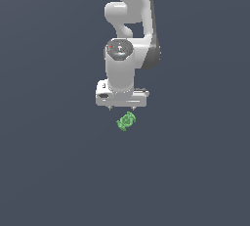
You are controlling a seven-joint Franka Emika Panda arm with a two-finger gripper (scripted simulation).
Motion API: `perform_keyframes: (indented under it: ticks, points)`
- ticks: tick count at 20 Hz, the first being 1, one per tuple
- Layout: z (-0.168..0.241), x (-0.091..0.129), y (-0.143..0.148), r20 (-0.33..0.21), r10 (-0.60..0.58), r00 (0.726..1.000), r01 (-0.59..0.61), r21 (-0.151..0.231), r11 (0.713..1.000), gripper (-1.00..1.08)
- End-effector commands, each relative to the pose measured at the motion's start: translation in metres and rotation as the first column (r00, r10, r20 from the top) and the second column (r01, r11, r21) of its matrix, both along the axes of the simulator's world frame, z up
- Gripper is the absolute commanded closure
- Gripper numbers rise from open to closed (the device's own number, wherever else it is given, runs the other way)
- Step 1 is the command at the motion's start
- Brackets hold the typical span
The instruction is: Pick up the object and move it to a goal position.
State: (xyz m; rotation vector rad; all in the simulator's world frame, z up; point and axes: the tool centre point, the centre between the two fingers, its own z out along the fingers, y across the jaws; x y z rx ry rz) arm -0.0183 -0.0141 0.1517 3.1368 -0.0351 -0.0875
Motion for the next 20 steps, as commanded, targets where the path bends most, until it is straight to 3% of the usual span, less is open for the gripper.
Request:
perform_keyframes:
  ticks: [1,10,20]
  points:
    - [0.0,0.0,0.0,0.0,0.0,1.0,0.0,0.0,1.0,-0.92]
    - [-0.0017,-0.0026,0.0054,-0.005,0.016,1.0,-0.016,0.027,0.999,-0.92]
    - [-0.0038,-0.0022,0.0063,-0.004,-0.022,1.0,0.022,0.025,0.999,-0.92]
